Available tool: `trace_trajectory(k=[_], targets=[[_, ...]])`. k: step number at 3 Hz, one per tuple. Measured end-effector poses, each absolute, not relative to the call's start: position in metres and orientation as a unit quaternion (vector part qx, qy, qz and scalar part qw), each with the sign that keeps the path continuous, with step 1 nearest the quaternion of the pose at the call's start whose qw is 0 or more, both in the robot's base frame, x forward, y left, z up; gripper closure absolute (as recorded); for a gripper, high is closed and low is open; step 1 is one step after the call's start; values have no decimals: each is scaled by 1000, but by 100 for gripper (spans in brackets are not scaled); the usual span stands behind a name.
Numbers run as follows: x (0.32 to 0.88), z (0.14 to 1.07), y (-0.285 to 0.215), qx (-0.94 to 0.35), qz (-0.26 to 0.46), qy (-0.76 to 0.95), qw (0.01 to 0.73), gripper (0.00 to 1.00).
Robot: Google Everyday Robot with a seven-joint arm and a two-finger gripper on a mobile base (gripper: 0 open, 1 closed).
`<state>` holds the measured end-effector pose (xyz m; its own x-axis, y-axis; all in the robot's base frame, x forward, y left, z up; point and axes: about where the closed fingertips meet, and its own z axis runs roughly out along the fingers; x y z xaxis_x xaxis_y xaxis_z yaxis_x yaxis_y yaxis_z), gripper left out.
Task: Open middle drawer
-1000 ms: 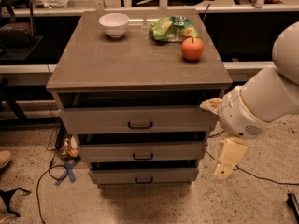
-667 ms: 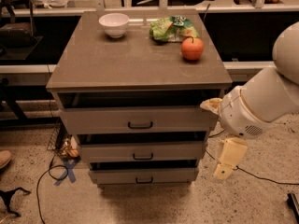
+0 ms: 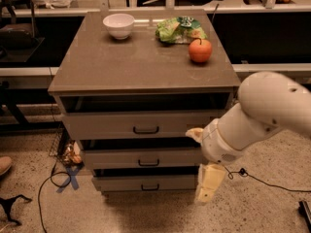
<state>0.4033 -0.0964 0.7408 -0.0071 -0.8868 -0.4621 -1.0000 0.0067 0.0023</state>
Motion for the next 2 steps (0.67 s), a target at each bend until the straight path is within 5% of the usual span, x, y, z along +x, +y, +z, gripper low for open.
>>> trace_trajectory(k=[2], targets=[[412,666,-66,-677,183,695,157,0]])
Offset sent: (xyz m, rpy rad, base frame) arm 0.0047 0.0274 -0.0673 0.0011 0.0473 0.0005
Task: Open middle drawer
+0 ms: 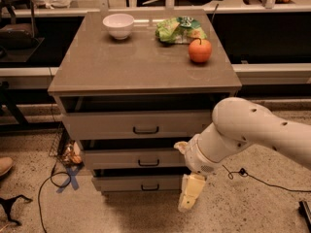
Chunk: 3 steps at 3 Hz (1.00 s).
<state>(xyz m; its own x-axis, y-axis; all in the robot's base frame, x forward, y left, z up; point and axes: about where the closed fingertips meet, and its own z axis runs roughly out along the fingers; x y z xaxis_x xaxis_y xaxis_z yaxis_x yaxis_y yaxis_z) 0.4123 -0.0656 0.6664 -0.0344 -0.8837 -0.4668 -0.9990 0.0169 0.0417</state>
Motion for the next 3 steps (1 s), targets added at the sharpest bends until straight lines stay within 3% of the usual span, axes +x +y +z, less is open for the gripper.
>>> trace_trajectory(k=[3], targets=[[484,558,-83,-659,107,729,152,0]])
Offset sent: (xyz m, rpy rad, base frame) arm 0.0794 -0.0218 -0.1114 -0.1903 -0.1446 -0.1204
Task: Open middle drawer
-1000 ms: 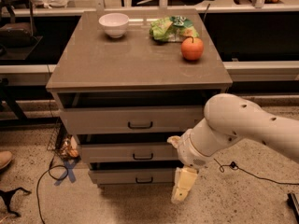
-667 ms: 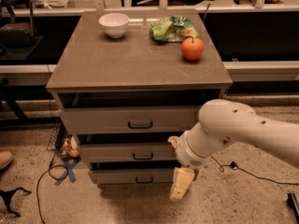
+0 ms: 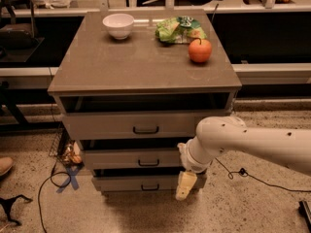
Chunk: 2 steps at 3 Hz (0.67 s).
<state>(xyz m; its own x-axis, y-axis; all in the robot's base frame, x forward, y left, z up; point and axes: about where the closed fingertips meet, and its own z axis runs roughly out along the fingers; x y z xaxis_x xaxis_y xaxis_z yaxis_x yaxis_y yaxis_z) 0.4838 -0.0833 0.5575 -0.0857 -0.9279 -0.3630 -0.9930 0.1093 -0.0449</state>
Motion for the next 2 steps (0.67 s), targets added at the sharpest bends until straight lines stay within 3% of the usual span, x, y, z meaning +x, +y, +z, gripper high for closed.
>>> trace_trajectory(k=[2], targets=[[490,549,-83,-662,74,732,142,0]])
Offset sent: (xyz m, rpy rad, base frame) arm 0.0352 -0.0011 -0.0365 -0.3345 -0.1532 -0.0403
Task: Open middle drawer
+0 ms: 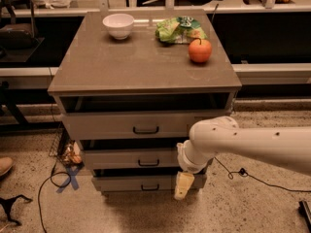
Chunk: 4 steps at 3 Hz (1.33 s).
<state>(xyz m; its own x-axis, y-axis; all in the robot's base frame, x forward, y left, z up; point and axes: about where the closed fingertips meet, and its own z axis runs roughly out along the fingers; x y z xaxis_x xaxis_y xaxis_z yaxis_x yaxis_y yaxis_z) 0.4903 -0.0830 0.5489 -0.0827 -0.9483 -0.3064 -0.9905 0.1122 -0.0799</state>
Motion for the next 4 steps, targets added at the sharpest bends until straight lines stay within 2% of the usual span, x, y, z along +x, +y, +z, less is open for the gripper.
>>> trace_trajectory(k=[1,2,4], targets=[[520,525,-88,-666,20,734,132,0],[546,501,-96,-665,-4,737,121,0],[581,462,-108,-651,6,750,115,0]])
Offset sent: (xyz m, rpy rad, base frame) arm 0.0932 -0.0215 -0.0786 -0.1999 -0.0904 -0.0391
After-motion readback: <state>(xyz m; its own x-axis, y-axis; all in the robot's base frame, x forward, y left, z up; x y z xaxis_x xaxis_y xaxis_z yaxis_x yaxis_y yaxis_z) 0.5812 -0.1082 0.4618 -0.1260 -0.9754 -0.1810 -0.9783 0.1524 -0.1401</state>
